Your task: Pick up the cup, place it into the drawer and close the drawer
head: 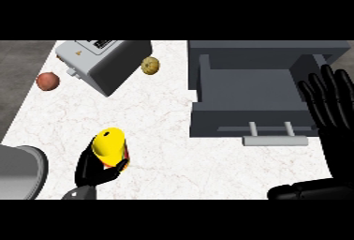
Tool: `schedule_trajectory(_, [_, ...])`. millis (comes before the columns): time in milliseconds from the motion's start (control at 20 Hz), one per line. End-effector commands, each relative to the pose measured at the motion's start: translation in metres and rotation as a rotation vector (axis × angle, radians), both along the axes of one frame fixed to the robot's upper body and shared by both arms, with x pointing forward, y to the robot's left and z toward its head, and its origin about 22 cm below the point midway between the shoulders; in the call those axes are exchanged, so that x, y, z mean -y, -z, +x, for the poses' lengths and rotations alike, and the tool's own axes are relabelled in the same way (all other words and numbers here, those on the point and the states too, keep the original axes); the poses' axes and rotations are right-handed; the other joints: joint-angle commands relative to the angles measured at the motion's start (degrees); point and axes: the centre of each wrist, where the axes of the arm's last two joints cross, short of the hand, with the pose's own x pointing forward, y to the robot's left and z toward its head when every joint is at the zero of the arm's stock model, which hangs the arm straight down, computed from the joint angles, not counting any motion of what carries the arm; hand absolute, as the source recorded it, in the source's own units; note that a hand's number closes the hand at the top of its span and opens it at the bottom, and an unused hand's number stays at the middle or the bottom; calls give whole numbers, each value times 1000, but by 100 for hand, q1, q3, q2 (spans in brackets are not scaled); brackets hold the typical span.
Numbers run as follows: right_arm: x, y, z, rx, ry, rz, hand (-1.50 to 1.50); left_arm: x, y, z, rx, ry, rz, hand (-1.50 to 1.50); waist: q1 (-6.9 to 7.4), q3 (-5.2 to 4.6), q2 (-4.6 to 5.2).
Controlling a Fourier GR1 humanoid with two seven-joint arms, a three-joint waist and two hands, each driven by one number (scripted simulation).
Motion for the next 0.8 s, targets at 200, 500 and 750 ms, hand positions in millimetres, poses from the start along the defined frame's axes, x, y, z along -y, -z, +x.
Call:
schedule_trajectory(200, [6, 13, -1, 9, 7, 3, -150, 4, -3, 3, 156, -26, 15, 150, 1, 0, 1])
schedule_trajectory(500, [0, 3, 8, 5, -8, -21, -150, -35, -9, 7, 204, -159, 45, 150, -8, -4, 10])
schedule_trajectory(750, [-7, 6, 16, 8, 3, -4, -150, -22, -18, 25, 242, -176, 51, 150, 16, -1, 6])
